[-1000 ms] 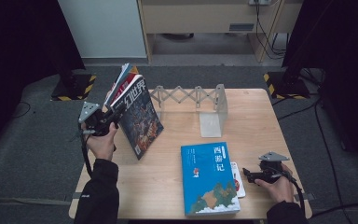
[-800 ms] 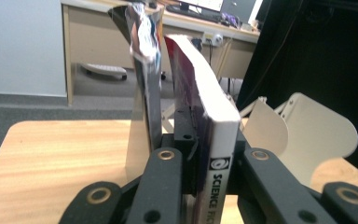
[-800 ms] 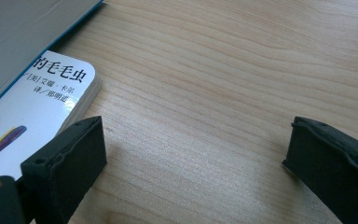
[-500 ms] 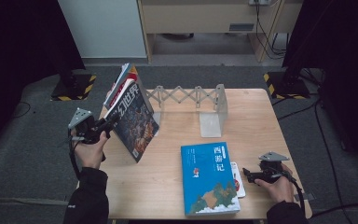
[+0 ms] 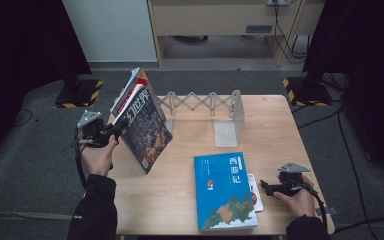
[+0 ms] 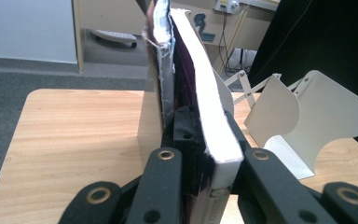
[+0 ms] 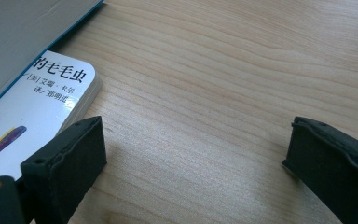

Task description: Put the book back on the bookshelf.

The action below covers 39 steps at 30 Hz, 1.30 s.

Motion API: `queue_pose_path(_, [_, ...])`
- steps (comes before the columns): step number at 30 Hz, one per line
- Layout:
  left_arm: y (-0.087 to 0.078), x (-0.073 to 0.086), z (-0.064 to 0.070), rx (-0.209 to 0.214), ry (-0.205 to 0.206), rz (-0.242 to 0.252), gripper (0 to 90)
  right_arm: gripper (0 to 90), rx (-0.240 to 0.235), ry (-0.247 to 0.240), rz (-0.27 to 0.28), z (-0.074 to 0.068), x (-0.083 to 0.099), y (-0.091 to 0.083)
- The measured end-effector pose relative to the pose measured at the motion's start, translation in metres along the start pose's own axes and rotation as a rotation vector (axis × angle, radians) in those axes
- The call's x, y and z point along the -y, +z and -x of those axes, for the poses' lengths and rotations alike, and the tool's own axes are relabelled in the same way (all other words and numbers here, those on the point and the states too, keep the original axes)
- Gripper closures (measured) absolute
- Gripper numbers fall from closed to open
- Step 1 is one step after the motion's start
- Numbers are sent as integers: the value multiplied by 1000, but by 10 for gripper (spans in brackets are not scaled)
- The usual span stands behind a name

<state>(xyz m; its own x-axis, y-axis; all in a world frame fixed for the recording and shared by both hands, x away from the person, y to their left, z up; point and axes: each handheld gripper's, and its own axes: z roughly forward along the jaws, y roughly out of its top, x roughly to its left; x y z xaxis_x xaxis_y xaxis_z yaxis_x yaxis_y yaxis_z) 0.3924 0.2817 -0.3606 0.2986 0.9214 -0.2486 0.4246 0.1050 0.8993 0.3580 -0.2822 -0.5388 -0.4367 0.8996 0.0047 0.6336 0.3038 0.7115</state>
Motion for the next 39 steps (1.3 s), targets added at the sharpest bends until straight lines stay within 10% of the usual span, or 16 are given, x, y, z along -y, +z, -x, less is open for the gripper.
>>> queue_pose_path(19, [14, -8, 42, 49, 46, 95, 823, 50, -1, 3, -1, 0, 0, 0])
queue_pose_path(39, [64, -26, 42, -100, 26, 225, 823, 49, -5, -1, 0, 1, -1, 1])
